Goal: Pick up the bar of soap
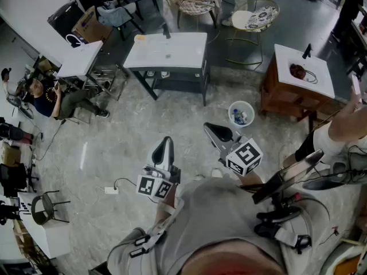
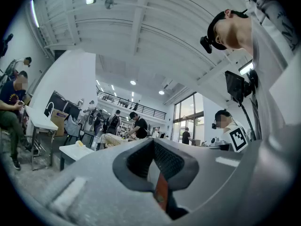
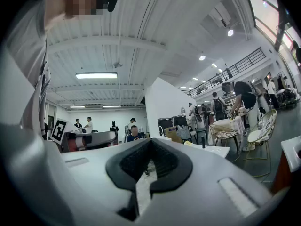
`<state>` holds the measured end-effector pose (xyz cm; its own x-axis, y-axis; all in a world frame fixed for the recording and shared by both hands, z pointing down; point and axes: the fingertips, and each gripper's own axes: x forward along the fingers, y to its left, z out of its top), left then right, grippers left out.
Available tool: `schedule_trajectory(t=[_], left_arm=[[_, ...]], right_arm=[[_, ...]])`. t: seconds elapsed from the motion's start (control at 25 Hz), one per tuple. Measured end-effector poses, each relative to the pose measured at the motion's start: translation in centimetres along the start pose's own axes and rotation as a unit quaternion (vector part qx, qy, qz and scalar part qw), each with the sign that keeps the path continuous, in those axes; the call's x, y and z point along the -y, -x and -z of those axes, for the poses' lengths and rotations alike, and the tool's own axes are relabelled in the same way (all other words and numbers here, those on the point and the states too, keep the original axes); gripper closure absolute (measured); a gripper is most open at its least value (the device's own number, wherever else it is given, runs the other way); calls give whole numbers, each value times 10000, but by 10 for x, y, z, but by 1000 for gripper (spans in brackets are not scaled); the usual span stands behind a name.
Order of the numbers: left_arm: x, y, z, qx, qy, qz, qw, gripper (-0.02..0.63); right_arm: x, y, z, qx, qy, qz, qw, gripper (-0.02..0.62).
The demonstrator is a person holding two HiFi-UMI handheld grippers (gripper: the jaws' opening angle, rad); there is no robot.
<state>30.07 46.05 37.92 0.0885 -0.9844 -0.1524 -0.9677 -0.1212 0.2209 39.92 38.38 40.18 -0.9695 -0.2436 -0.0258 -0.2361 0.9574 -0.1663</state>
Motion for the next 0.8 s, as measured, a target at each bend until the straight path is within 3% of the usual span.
schedule_trajectory(t=[0.44,0.64,0.8], left_arm=[[25,-3,18,88,75,-400,9991,611],[28,-4,18,158,39,-573,9982,611],[27,-6,11,210,8,-714,9972,611]], right_arm=[[31,24,13,-148,177,-60,9997,594],[21,21,33,-615,26,-535,9967,592],[25,12,46,-922,264,-505,9941,592]])
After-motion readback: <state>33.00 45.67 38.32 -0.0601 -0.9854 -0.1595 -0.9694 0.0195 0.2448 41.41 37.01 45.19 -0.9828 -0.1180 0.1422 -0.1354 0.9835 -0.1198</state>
